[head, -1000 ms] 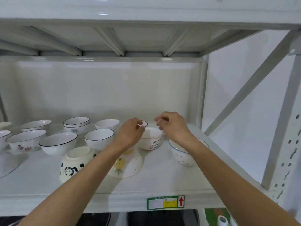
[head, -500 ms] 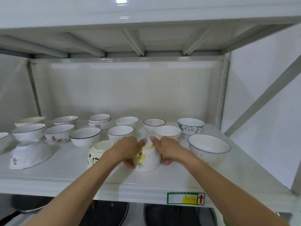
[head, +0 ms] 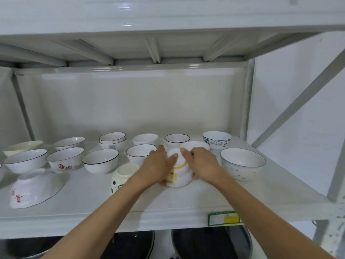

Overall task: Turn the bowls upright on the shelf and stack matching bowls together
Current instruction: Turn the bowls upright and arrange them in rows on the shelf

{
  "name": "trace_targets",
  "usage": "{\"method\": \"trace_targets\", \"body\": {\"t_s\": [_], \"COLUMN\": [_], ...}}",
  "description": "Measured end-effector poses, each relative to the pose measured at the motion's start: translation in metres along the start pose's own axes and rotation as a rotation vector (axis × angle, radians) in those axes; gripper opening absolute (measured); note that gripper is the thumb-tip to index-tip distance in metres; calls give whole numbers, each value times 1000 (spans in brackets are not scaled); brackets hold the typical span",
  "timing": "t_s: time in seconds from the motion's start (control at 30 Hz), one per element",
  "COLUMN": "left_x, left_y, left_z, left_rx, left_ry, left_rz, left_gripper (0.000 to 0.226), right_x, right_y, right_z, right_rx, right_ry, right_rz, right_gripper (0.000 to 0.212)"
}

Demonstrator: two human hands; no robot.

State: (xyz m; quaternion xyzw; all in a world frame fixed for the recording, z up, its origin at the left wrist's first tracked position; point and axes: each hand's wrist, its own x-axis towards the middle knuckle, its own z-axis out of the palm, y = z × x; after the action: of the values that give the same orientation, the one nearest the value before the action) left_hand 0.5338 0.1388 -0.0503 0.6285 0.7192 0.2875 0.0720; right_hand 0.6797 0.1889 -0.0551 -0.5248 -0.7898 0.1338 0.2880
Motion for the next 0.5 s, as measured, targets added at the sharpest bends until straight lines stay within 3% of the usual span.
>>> {"method": "trace_targets", "body": {"t_s": [0.17,0.3,0.37,0.43,0.5], "left_x": [-3,-4,-4,-8,-13], "left_y": [-2,-12,-18,-22,-26], "left_z": [-8,-9,-10,-14,-18], "left_rx": [-346,-645,-603,-500,-460], "left_ry": [104,139,193,260,304], "left_rz": [138,165,185,237,309], "left_gripper": [50,70,86,88,82], "right_x": [-8,-13,-15,-14,-11], "right_y": [-17,-29,-33,-34,-33], "right_z": [-15,-21,-20,-20,-26], "right_rx": [78,112,214,328,558], "right_ry": [285,400,437,429,271], "right_rz": [-17,-81,-90,-13,183], "right_gripper": [46,40,40,47,60]}}
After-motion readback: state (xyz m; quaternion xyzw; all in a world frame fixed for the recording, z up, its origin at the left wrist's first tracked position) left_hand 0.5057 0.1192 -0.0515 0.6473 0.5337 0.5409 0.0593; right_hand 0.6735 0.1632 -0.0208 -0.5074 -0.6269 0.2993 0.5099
